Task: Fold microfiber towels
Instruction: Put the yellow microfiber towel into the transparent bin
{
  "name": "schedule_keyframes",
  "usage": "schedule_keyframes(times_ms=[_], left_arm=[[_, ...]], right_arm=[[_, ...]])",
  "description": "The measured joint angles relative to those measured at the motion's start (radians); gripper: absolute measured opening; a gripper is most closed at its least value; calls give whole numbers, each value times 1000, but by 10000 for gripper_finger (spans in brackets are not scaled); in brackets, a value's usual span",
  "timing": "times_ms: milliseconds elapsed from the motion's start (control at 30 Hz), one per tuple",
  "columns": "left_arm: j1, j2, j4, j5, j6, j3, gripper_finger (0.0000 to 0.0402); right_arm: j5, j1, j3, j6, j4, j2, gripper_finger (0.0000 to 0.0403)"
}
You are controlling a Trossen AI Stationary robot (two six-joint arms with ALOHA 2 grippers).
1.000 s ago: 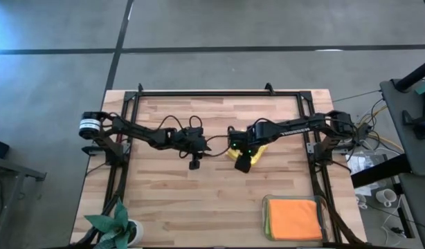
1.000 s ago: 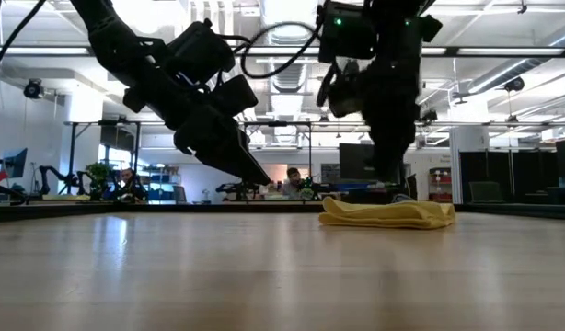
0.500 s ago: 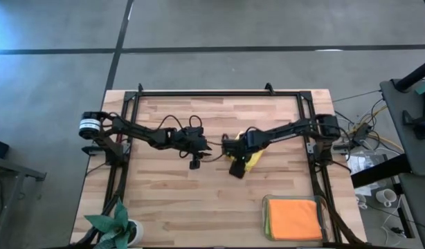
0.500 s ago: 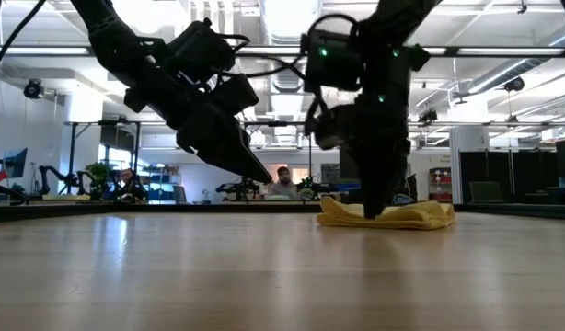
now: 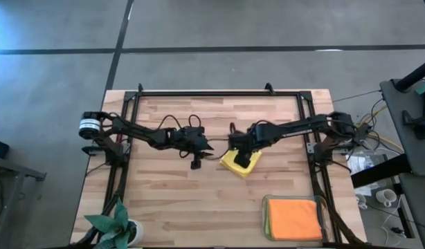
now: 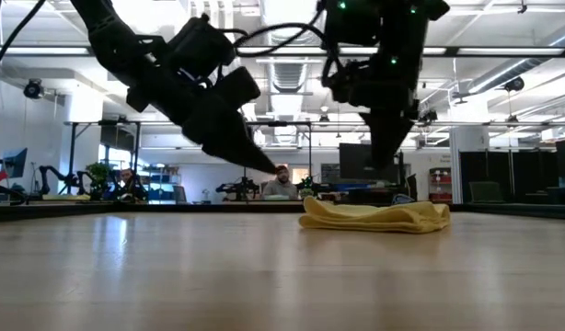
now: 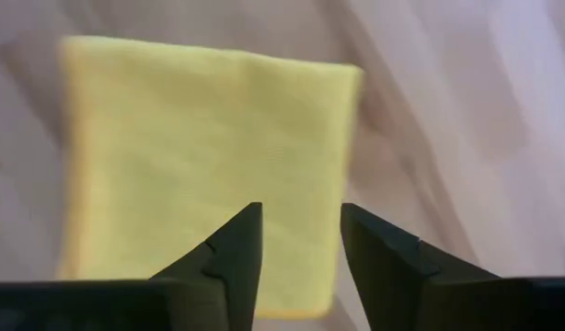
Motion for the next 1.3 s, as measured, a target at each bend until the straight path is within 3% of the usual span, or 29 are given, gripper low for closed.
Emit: schedule_keyframes(times_ms=[133, 333, 567, 700, 833, 1000, 1167, 1300], left_arm=[[-10, 13, 74, 49, -76, 6, 91], [-32, 106, 97, 61, -172, 78, 91], [-50, 274, 83, 62, -178, 204, 91], [-49, 337, 44, 61, -174, 233, 91], [-49, 353, 2, 61, -146, 241, 91], [-49, 352, -34, 65, -122, 241, 91], [-49, 350, -92, 79, -88, 241, 91], [-48, 349, -164, 134, -39, 240, 91]], right_arm=[[-15, -63, -58, 26, 16, -22, 176], [-101, -149, -169, -74, 197, -21, 208], [-141, -208, -234, -153, 278, -20, 200], [-227, -217, -262, -162, 310, -19, 192], [-259, -217, -294, -161, 361, -18, 190], [-394, -217, -316, -164, 404, -18, 189], [-401, -217, -317, -132, 406, -18, 189], [-401, -228, -317, -10, 399, -18, 189]])
